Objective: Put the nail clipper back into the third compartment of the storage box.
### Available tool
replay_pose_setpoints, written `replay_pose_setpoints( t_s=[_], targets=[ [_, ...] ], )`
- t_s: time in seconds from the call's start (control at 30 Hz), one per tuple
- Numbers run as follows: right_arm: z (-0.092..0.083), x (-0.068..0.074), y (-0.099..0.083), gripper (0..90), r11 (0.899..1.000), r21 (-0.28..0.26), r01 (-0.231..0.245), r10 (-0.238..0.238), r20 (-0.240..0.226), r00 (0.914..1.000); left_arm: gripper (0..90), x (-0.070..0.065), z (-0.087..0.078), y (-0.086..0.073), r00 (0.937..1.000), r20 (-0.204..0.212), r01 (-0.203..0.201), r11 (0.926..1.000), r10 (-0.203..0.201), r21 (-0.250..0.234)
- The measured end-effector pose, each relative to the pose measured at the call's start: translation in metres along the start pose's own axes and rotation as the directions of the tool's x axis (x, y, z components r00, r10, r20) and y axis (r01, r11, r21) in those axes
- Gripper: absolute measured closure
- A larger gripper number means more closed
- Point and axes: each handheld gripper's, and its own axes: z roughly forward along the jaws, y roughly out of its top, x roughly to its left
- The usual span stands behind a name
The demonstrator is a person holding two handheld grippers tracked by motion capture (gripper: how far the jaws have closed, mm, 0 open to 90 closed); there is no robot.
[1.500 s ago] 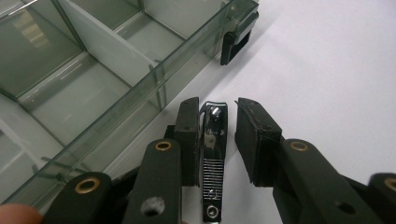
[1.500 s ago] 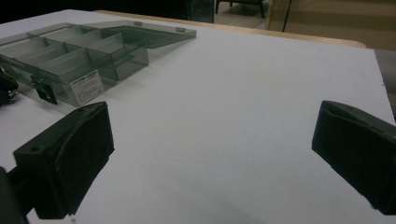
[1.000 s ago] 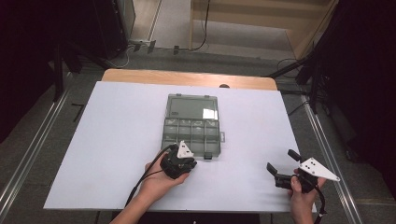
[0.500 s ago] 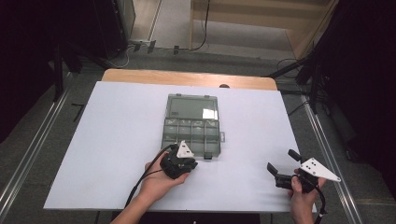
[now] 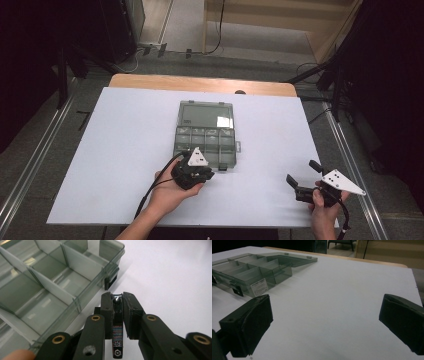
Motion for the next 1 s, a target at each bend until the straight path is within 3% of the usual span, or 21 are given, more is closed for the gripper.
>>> replay_pose_setpoints(
  t_s=[0.43, 1.0],
  targets=[
    [-0.002, 0.000, 0.001, 0.0, 1.000, -0.009, -0.001, 0.001, -0.005, 1.0000, 79.3, 0.002, -0.012, 0.018, 0.9999, 0.010, -0.010, 0.9997, 0.010, -0.024],
    [-0.002, 0.000, 0.000, 0.0, 1.000, -0.011, 0.001, -0.001, -0.005, 1.0000, 79.3, 0.016, -0.013, 0.030, 0.9994, 0.025, 0.023, 0.9989, -0.022, -0.040]
  ],
)
